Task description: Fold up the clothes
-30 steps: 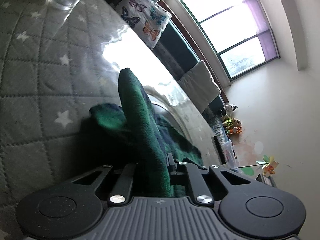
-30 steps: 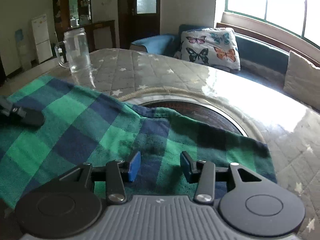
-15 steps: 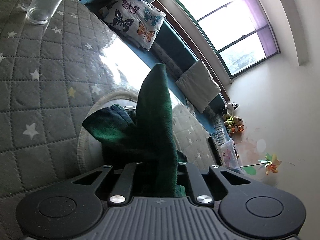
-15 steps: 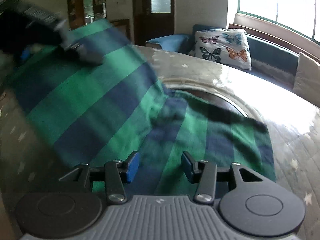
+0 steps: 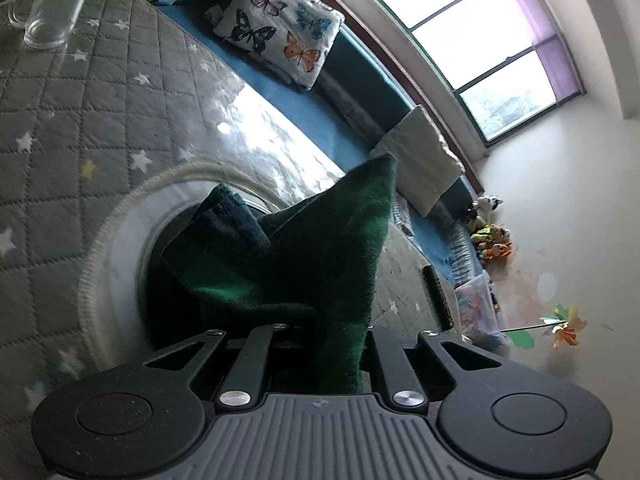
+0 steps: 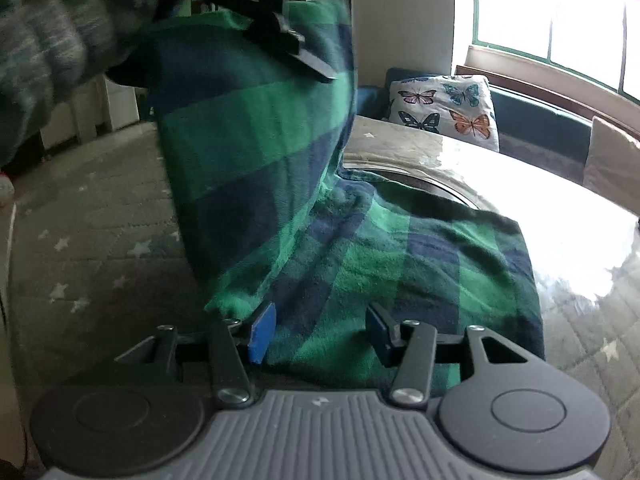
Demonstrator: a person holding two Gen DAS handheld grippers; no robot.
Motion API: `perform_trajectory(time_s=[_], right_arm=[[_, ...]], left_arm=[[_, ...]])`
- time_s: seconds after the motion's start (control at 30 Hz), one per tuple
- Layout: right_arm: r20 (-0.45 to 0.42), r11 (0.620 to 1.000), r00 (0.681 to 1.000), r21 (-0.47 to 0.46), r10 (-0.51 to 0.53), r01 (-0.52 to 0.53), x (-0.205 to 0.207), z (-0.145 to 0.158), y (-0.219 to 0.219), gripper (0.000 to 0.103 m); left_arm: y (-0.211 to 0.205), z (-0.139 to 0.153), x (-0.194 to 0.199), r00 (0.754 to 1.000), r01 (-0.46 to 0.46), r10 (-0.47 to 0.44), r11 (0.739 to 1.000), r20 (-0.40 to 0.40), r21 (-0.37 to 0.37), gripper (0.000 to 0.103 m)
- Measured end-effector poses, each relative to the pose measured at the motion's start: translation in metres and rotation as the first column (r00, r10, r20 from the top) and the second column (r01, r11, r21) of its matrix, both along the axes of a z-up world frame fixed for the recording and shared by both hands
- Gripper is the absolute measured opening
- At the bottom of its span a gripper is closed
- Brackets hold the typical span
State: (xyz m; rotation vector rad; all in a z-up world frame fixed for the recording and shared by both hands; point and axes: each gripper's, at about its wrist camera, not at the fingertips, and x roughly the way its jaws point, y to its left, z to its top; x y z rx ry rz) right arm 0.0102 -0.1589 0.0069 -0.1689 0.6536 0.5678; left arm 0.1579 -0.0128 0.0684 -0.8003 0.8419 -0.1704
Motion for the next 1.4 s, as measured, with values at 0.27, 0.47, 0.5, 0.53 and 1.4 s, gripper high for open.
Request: perform_trajectory(time_s=[0.27, 0.47, 0.5, 0.53, 1.4], right_arm=[[-0.034, 0.996, 0.999, 0.090, -0.016, 0.019, -0.010, -0.004, -0.033, 0.057], [-0.065, 0.987, 0.997, 0.156, -0.028, 0.038, -0.009, -0.006, -0.051, 0.060], [-0.070, 0.985, 0.997, 0.168, -0.027, 0.039, -0.009, -0.006, -0.053, 0.060], [-0.075, 0.983, 0.997, 0.179, -0.027, 0.040, -0.009, -0.006, -0.055, 0.060], [-0.224, 0.883, 0.966, 0.418, -0.128, 0.214, 0.034, 0.003, -0.126, 0.067]], left_arm=[[-0.063, -0.014, 0.027, 0.998, 0.020, -0.015, 0.997, -0.068, 0.068, 0.012], [-0.099, -0.035, 0.041, 0.992, 0.074, -0.065, 0.994, -0.108, 0.080, 0.031], [-0.102, -0.038, 0.042, 0.991, 0.081, -0.073, 0.994, -0.112, 0.073, 0.035], [-0.105, -0.041, 0.043, 0.990, 0.089, -0.081, 0.994, -0.116, 0.065, 0.036], [-0.040, -0.021, -0.016, 0.944, 0.304, -0.317, 0.944, 0.095, 0.125, 0.067]])
